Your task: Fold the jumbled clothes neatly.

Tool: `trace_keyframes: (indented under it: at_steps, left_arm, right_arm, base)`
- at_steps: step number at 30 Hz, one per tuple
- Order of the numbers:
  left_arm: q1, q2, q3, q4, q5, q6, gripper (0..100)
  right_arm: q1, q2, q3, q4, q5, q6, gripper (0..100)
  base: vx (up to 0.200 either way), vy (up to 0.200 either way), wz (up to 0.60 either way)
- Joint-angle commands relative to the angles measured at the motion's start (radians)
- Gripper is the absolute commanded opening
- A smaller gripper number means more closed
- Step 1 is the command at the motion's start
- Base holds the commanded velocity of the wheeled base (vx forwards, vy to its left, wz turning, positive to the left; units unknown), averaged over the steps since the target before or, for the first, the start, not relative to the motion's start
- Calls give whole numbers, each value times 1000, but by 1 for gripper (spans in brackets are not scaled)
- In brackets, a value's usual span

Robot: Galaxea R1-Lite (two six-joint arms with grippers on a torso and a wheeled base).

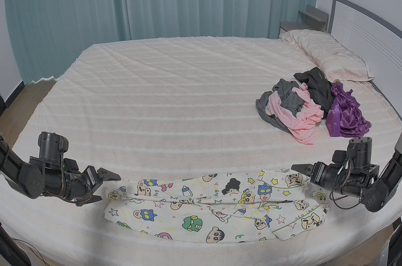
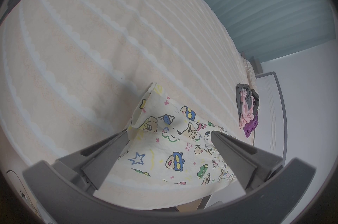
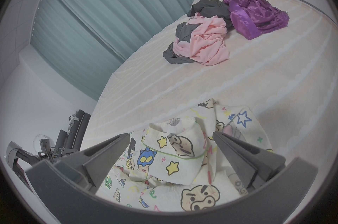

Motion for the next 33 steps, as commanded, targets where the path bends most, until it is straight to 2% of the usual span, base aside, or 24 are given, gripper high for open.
trace_keyframes:
  at_steps: [1,13,14,26,33]
  left_arm:
    - [-6,7,6,-2,0,-1,100]
    - [-13,0,17,-4,3,1,100]
    - [-13,-1,17,-4,3,1,100]
    - [-13,-3,18,-4,3,1,100]
    - [-13,-6,18,-4,3,1,100]
  right_arm:
    - [34,56,-39,1,-15,-13,100]
    - [37,136,-100,4,-49,-103,100]
    - [38,153,-108,3,-53,-128,0]
    - [34,99,-152,3,-90,-132,0]
    - [32,136,-192,4,-90,-140,0]
  base:
    - [0,0,0]
    - [0,0,0]
    - [0,0,0]
    - [0,0,0]
    - [0,0,0]
